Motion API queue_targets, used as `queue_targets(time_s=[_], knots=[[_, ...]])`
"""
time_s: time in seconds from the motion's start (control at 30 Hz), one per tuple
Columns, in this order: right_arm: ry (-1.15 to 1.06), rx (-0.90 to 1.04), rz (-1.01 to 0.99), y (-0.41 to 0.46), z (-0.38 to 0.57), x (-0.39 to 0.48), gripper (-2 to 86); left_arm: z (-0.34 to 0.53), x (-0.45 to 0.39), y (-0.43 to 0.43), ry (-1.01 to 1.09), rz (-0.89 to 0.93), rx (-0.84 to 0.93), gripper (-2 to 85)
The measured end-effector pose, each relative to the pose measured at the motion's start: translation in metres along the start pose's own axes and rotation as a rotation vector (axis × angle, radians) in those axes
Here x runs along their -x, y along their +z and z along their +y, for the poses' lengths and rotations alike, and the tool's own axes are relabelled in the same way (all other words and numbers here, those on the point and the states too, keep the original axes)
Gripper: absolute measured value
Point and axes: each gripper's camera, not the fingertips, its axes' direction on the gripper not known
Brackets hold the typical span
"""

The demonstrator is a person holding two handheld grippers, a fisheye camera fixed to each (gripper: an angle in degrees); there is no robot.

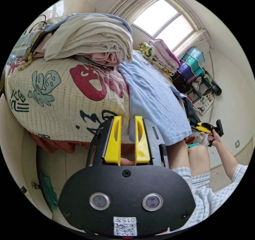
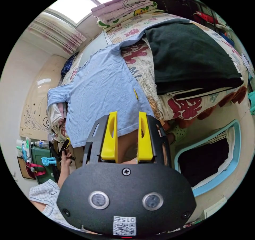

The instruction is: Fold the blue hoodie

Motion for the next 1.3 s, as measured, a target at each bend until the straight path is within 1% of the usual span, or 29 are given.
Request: queue_targets(time_s=[0.2,0.33,0.43,0.5,0.6,0.67,0.83,0.9,1.0,1.1,1.17,1.27,1.3], knots=[[0.005,0.056,0.060,0.023,-0.039,-0.003,12.2,-0.010,-0.001,0.003,-0.013,0.083,0.043,7.0],[0.023,0.055,0.083,0.041,-0.061,-0.021,12.6,-0.020,-0.029,0.002,0.017,0.032,0.036,6.3],[0.005,0.092,0.070,0.064,-0.070,-0.032,12.3,-0.029,-0.044,0.002,0.020,-0.019,0.039,3.8],[-0.018,0.079,0.065,0.073,-0.071,-0.033,11.7,-0.036,-0.054,0.001,0.020,-0.030,0.049,2.6],[-0.041,0.067,0.077,0.080,-0.072,-0.036,7.9,-0.052,-0.081,0.002,0.077,-0.083,0.129,1.3],[-0.094,0.087,0.099,0.087,-0.072,-0.036,3.2,-0.063,-0.107,-0.005,0.130,-0.141,0.158,0.8],[-0.145,0.042,0.093,0.095,-0.067,-0.038,1.0,-0.081,-0.129,-0.024,0.073,-0.141,0.188,0.1],[-0.161,0.054,0.114,0.109,-0.066,-0.038,0.7,-0.086,-0.141,-0.029,0.092,-0.160,0.192,0.0],[-0.202,0.049,0.179,0.140,-0.062,-0.027,0.5,-0.095,-0.175,-0.020,0.169,-0.242,0.222,-0.1],[-0.280,0.020,0.300,0.165,-0.051,-0.006,0.5,-0.105,-0.206,-0.002,0.194,-0.313,0.247,-0.2],[-0.385,-0.008,0.431,0.188,-0.036,0.015,0.5,-0.113,-0.229,0.011,0.206,-0.360,0.256,-0.4],[-0.467,-0.027,0.574,0.218,-0.022,0.036,0.5,-0.122,-0.260,0.021,0.240,-0.441,0.283,-0.4],[-0.477,-0.027,0.594,0.224,-0.020,0.038,0.5,-0.123,-0.266,0.022,0.257,-0.459,0.285,-0.4]])
